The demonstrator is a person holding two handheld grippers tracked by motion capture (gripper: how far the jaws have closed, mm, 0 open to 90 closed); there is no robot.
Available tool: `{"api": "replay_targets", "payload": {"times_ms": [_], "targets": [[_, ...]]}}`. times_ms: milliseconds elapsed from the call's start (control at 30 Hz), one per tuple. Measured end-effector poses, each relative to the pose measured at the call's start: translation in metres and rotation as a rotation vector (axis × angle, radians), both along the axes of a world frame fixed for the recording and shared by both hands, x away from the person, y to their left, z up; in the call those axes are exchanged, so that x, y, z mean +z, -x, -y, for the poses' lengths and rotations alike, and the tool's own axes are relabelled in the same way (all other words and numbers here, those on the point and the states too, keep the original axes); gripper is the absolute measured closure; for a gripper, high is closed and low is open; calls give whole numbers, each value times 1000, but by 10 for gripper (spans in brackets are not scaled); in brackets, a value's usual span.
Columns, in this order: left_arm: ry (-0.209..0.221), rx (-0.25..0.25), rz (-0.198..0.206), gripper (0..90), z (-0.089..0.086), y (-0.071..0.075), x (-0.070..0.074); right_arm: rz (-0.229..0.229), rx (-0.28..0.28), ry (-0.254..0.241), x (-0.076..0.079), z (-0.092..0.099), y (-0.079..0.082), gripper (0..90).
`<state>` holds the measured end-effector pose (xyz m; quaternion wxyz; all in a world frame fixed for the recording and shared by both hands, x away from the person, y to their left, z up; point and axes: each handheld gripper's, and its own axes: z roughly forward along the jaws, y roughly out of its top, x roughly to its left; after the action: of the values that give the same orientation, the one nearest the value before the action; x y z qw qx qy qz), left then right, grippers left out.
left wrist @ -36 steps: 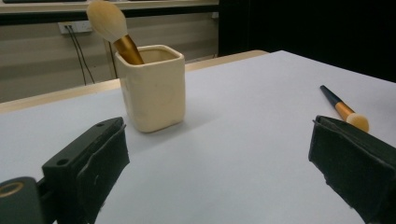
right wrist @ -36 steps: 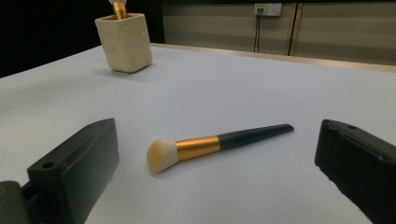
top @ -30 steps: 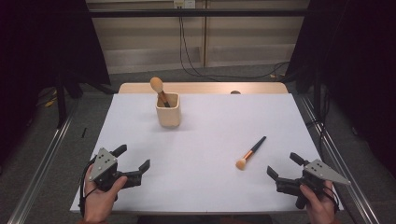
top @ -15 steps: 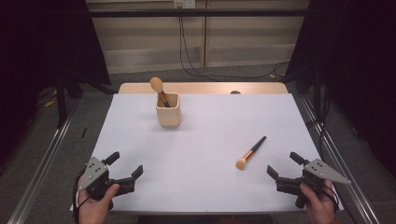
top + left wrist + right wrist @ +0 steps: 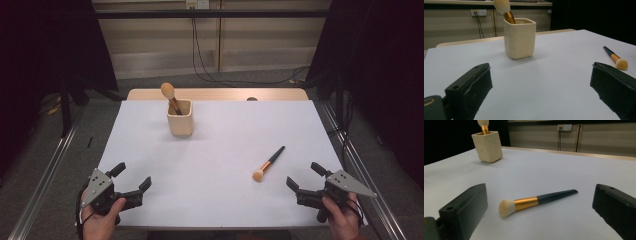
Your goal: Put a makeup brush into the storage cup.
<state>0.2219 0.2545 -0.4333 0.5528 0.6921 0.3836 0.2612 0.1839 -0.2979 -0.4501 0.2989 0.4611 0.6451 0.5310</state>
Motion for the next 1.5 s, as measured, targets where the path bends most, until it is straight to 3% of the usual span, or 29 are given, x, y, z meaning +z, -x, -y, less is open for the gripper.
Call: {"api": "replay_targets", "payload": {"times_ms": [167,700,867,1000,1167,1500], "targets": [[-5,-17,6,38,3,2,1,-3,-2,-5,0,2,-5,0],[-13,14,19,37,-1,-2,1,4,24,-7,12,-3,-30,0],[-10,13,19,37,-1,-3,1,0,81,4,17,-9,-40,0],[-14,7,15,37,-1,-3,1,-4,94,19,21,-11,-48,0],[-19,-2,18,37,1,-2,1,-22,76,26,22,-11,-60,4],[-20,6,10,37,1,-3,0,-94,160,83,23,-12,-83,2]]}}
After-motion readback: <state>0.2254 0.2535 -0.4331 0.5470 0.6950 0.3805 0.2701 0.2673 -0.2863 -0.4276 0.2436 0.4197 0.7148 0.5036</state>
